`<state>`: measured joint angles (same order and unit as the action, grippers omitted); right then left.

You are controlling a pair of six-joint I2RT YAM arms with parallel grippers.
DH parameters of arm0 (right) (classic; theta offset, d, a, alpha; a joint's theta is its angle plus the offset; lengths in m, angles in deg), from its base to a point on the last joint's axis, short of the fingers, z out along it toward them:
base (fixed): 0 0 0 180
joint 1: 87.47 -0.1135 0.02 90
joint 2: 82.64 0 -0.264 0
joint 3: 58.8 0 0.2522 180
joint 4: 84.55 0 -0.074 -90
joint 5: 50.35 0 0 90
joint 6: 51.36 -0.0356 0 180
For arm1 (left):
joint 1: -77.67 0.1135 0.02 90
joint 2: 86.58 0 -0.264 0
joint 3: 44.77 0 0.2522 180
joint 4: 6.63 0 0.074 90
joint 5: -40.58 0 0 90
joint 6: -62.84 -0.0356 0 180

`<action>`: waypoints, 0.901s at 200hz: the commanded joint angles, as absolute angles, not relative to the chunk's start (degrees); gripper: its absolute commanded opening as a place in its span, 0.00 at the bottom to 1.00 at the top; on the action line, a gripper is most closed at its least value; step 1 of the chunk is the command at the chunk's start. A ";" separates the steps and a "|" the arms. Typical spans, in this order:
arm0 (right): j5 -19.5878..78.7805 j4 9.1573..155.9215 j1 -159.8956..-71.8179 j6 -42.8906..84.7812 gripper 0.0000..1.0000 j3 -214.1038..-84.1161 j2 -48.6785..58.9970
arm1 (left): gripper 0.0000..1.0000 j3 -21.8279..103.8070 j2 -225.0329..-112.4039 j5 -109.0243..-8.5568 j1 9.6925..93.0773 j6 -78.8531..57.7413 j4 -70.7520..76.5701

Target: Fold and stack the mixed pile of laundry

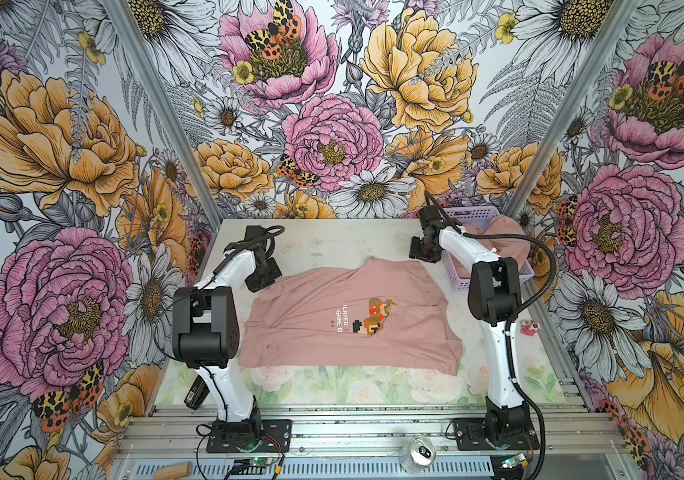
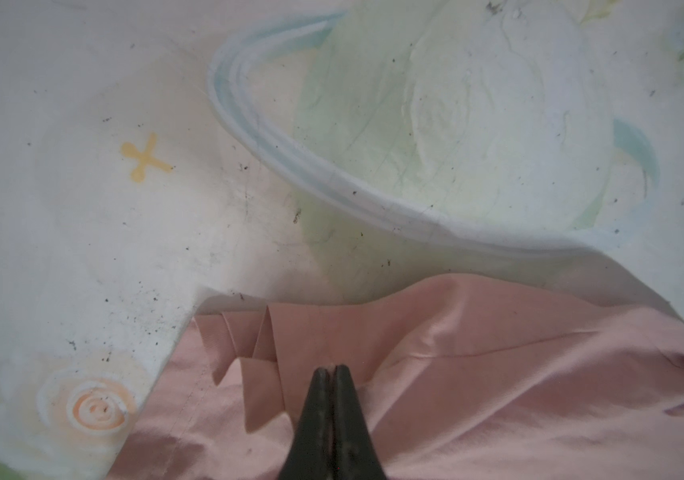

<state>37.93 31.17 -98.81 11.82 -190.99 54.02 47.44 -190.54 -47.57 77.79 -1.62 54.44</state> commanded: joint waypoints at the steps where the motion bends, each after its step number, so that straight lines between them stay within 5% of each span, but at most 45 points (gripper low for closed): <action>1: 38.00 30.08 -99.25 13.23 0.51 -194.64 56.58 | 0.00 47.43 -189.01 -48.78 77.44 -0.88 53.96; 22: 37.69 29.83 -99.34 13.58 0.42 -195.36 57.71 | 0.00 47.66 -189.56 -48.76 77.15 -0.72 53.97; 61: 38.65 29.98 -99.84 14.83 0.00 -194.29 55.22 | 0.00 48.01 -188.99 -48.65 77.14 -0.71 53.97; 127: 40.00 31.47 -101.98 18.24 0.00 -185.48 43.14 | 0.00 43.48 -184.43 -49.07 77.32 0.52 54.02; 180: 40.87 36.60 -109.26 19.70 0.00 -157.46 23.21 | 0.00 33.62 -177.22 -48.49 79.02 1.99 54.68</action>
